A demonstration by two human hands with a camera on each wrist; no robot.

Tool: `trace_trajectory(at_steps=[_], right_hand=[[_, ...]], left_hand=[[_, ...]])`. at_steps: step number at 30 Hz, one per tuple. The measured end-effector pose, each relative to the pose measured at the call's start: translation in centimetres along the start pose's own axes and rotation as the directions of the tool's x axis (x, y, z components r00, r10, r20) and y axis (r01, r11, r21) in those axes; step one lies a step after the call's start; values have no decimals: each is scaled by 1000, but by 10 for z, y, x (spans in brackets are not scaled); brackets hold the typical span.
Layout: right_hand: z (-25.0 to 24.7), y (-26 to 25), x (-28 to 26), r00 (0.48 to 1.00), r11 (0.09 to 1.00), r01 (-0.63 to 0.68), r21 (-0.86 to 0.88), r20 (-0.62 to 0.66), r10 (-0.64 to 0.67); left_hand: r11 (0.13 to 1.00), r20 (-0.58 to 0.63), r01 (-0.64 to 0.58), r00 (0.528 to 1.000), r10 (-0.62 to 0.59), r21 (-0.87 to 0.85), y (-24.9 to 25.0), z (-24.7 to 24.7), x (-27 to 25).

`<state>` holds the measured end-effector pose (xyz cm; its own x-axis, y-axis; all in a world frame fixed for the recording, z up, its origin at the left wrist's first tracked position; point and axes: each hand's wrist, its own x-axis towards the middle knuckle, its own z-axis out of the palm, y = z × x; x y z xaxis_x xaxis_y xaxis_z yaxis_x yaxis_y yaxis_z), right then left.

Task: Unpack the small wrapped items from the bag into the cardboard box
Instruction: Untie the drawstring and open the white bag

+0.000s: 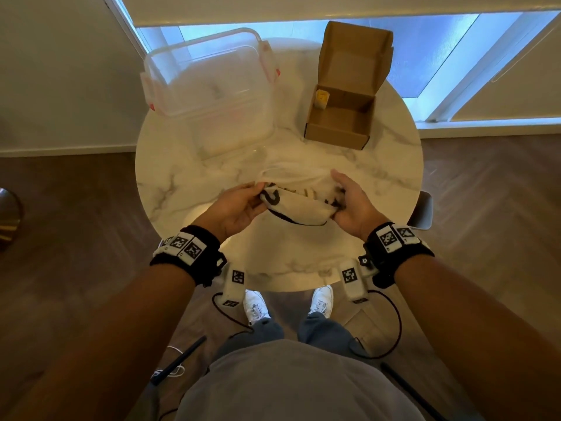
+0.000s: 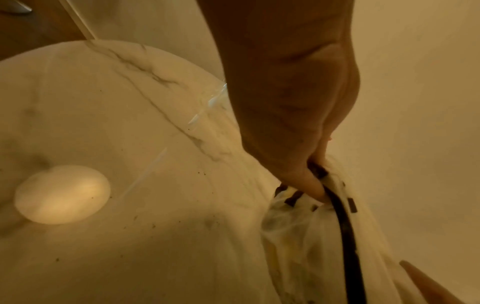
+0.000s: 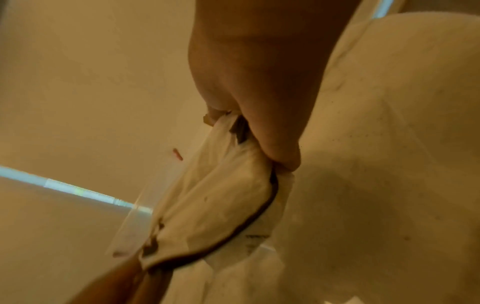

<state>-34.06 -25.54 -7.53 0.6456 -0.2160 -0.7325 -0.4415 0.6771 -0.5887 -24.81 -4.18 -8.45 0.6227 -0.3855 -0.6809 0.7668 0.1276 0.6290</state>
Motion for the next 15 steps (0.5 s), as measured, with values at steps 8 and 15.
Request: trace_trajectory(at_steps=[8,15], right_hand=[[11,33,16,969,925,-147,-351,-237,64],[10,18,19,959,976,-89,-200,-281,30]], left_hand=[[987,-106,148,982,-154,-64,-18,26,-3],[963,-27,187,982,-185,195,-26,15,-4]])
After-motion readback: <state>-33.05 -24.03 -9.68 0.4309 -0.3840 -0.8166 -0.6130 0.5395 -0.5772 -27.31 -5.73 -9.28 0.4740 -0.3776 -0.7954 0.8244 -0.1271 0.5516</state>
